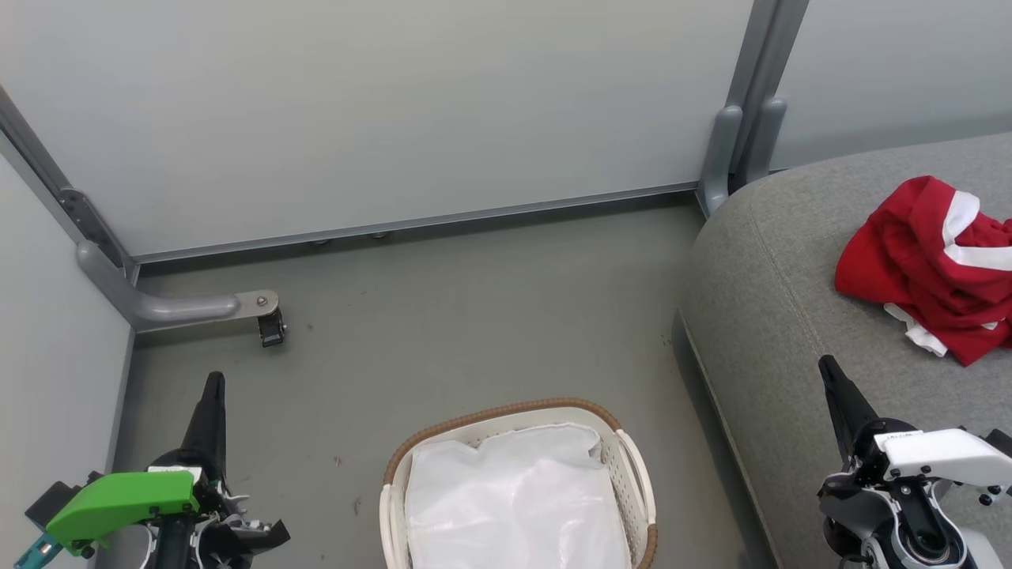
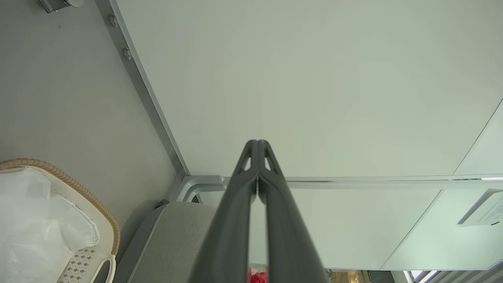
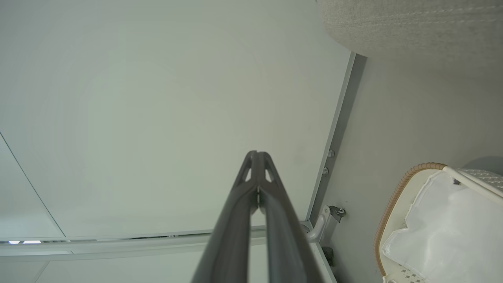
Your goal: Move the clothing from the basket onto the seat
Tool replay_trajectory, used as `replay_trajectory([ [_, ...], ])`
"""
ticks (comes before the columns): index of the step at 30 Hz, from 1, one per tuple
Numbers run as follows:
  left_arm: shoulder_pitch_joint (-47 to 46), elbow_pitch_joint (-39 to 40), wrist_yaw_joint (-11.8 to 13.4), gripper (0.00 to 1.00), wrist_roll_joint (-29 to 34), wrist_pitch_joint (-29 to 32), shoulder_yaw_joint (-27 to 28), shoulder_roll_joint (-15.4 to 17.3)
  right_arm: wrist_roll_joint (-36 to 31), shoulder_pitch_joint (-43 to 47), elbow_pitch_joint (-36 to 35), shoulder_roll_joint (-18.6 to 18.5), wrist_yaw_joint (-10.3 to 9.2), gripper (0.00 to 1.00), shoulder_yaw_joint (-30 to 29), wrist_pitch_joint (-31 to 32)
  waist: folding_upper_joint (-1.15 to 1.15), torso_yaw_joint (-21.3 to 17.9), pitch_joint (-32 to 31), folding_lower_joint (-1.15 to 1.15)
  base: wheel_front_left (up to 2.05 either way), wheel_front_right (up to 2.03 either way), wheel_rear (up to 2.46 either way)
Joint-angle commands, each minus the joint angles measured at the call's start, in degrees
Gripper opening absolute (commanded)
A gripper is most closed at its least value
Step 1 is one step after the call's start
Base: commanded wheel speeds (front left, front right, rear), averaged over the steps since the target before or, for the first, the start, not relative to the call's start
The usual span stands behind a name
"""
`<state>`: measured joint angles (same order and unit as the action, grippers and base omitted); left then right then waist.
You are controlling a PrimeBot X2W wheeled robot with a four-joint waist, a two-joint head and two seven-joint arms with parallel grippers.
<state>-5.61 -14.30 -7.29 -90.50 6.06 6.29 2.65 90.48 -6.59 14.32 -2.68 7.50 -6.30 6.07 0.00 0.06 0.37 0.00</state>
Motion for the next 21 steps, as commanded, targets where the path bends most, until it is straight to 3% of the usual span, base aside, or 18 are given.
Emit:
replay_trajectory([
  [1, -1.01, 0.28, -0.3, 0.0, -1.17, 0.45, 0.29, 0.4, 1.1, 0.64, -0.35, -0.35, -0.02, 0.0, -0.26, 0.42, 0.0, -0.02, -0.05, 0.0, 0.0, 0.0, 0.0],
  [21, -0.93, 0.34, -0.35, 0.0, -1.96, 0.7, 0.34, 0.41, 2.03, 0.71, -0.46, -0.36, -0.01, 0.0, -0.35, 0.62, 0.0, -0.06, -0.19, 0.0, 0.0, 0.0, 0.0],
])
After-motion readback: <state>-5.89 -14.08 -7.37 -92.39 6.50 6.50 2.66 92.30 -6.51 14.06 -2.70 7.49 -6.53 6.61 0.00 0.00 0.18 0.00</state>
